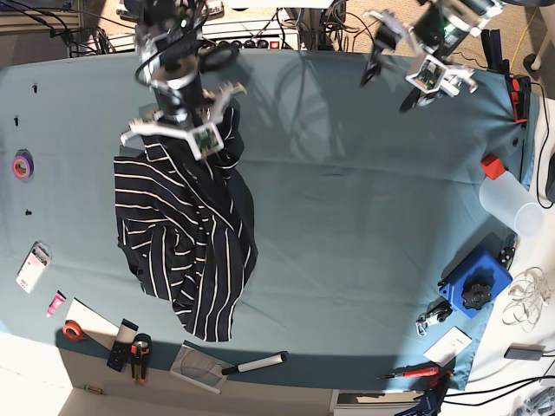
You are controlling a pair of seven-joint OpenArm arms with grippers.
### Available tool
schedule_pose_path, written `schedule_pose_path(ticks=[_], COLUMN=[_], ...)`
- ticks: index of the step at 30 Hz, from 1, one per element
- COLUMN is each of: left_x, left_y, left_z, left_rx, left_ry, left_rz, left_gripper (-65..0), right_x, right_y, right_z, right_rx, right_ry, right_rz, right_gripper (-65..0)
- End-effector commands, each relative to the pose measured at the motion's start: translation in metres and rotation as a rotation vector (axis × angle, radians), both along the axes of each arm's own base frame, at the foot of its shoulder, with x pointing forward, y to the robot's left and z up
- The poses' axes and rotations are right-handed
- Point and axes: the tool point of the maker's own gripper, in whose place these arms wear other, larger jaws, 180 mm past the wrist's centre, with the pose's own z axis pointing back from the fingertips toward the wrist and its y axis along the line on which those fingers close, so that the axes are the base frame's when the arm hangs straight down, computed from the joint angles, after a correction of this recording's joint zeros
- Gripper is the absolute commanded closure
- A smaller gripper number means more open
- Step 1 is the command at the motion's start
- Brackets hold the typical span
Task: Layout the t-shirt on the table in an organized manner, then fold the t-shirt properly
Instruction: 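Grasp the shirt fabric with the right gripper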
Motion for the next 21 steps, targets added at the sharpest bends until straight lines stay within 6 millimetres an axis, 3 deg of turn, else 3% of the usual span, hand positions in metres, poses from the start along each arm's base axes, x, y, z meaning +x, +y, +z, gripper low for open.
schedule_pose_path(ticks=[1, 5, 7, 11, 16, 21], left_x=[0.0, 0.001, 0.007, 0.017, 0.021, 0.021], left_y=[-0.012, -0.048, -0.057, -0.052, -0.04, -0.04], left_z=[0.011, 0.016, 0.018, 0.015, 0.006, 0.006], left_rx=[-0.036, -0.06, -0.064, -0.021, 0.02, 0.019], left_ry=[-0.031, -0.065, -0.082, -0.082, -0.039, -0.04], left_rz=[-0.03, -0.126, -0.112, -0.021, 0.046, 0.046], left_gripper=[-41.7, -41.7, -41.7, -41.7, -41.7, -41.7], right_x=[0.003, 0.002, 0.003, 0.002, -0.008, -0.009], right_y=[-0.004, -0.02, -0.027, -0.032, -0.013, -0.007], right_z=[0.009, 0.012, 0.015, 0.011, -0.023, -0.048], right_rx=[-0.017, -0.102, -0.118, -0.133, 0.031, 0.064], right_ry=[-0.034, -0.037, -0.053, -0.033, 0.101, 0.146], right_rz=[-0.008, -0.055, -0.074, -0.041, -0.001, -0.007], right_gripper=[-17.9, -17.9, -17.9, -17.9, -17.9, -17.9])
